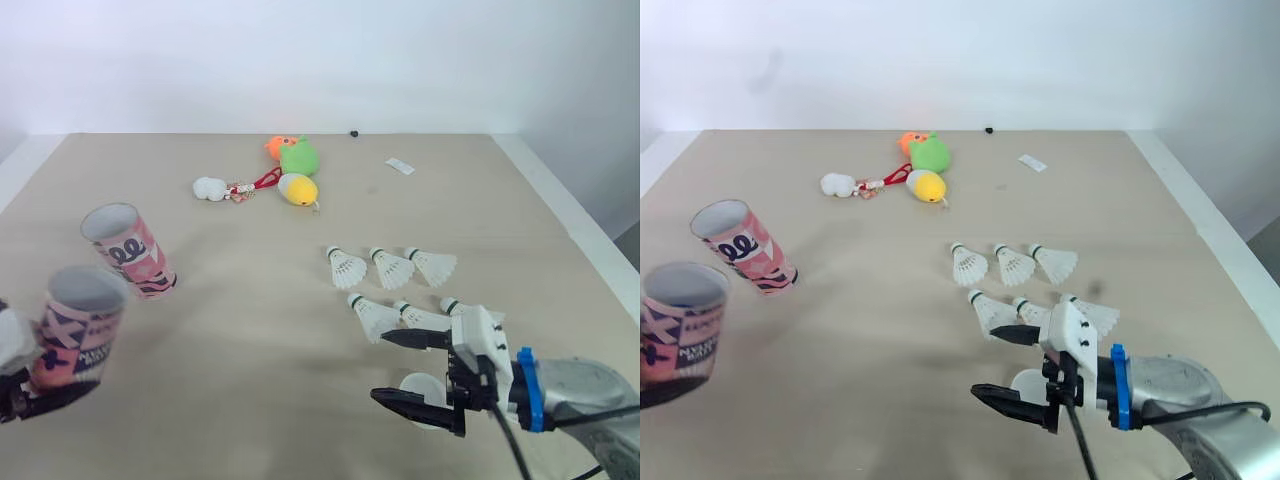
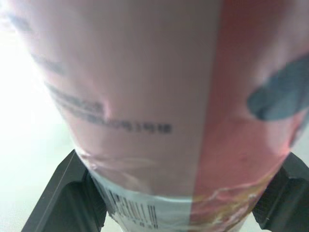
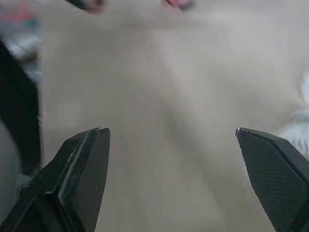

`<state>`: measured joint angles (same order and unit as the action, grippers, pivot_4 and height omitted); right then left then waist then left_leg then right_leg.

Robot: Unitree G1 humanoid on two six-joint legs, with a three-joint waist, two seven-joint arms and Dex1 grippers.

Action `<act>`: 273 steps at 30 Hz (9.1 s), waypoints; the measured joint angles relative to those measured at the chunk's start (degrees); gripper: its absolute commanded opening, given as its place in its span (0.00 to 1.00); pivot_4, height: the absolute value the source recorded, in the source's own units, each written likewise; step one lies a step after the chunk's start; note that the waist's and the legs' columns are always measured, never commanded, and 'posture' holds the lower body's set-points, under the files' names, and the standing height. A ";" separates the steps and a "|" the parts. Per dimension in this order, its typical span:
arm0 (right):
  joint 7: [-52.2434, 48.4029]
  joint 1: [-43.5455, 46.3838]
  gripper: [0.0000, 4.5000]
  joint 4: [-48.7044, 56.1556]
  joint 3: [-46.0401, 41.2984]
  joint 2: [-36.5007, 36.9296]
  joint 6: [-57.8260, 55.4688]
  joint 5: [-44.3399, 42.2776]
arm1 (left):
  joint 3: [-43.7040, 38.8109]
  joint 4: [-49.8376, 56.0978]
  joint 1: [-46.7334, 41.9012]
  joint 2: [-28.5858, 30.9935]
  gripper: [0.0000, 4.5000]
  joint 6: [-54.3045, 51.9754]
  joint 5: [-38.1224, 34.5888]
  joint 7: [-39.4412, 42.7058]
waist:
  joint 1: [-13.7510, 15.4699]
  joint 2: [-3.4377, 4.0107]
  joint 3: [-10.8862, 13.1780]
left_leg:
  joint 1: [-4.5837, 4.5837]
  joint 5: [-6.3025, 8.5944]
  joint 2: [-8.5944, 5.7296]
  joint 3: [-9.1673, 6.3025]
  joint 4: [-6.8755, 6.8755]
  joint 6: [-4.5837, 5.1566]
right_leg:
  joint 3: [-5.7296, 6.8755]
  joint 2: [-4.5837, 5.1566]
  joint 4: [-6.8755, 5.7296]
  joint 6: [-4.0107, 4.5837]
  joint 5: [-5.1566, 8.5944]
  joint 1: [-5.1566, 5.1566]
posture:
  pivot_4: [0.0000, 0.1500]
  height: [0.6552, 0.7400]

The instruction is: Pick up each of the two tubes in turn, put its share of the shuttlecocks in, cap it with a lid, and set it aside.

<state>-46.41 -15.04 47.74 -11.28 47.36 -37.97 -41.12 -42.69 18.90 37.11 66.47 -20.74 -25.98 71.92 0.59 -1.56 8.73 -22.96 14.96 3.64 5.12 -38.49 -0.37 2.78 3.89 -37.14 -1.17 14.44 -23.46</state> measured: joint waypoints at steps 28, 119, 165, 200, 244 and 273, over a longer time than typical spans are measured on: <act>29.08 5.55 0.81 -3.01 16.35 -21.09 -6.37 14.96 | 39.51 0.76 -33.84 11.71 0.66 5.54 12.68 4.58 | -0.10 0.11 -0.02 | -0.27 -0.06 0.15 0.35 0.09 -0.22 | -0.85 -0.74 -0.24 -0.18 -0.21 -0.52 | 1.00 1.00; 33.97 -12.54 0.97 5.60 2.30 -21.23 -0.84 10.04 | 55.71 -2.16 -57.69 -0.88 0.66 -4.36 18.74 8.52 | 0.01 0.12 -0.14 | -0.23 -0.80 -0.14 0.32 0.06 0.17 | -1.42 -0.62 -0.37 -0.18 -0.66 -0.55 | 1.00 1.00; -2.04 42.80 0.01 -17.85 30.18 -12.94 9.72 15.58 | 59.33 -1.48 -62.81 -0.25 0.66 -10.52 20.44 8.96 | -0.05 0.18 -0.04 | -0.44 -0.79 -0.13 0.13 0.08 0.26 | -1.38 -0.90 -0.38 -0.29 -0.75 -0.69 | 1.00 1.00; 30.67 27.44 1.00 -24.78 22.89 -36.78 -3.97 28.84 | 59.70 -4.32 -64.23 -1.64 0.66 -7.82 26.55 6.23 | -0.33 0.01 0.00 | -0.25 -1.16 0.02 -0.25 0.06 0.05 | -1.66 -1.49 -1.02 0.58 -0.82 -0.94 | 1.00 1.00; 0.07 44.88 0.01 -18.69 30.16 -21.34 2.27 16.56 | 56.60 -0.47 -61.32 -2.58 0.66 -11.78 24.91 6.07 | -0.40 -0.02 0.04 | -0.40 -1.10 0.02 0.11 0.17 0.11 | -2.86 -2.11 -0.99 0.46 -0.98 -1.47 | 1.00 1.00; -10.60 64.03 0.01 -42.31 45.58 -28.32 9.64 30.87 | 57.49 -0.35 -62.51 -3.59 0.66 -12.19 24.94 5.65 | -0.17 -0.05 0.07 | -0.50 -1.11 0.03 0.25 0.14 0.13 | -2.98 -2.14 -1.04 0.34 -1.08 -1.57 | 1.00 1.00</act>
<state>-57.01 48.99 5.43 34.30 19.03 -28.33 -10.25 14.81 18.56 -25.40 62.88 -32.92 -1.05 77.57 0.42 -1.61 8.79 -23.46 13.85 3.67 5.37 -38.35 -0.24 -0.20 1.75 -38.18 -0.83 13.35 -25.03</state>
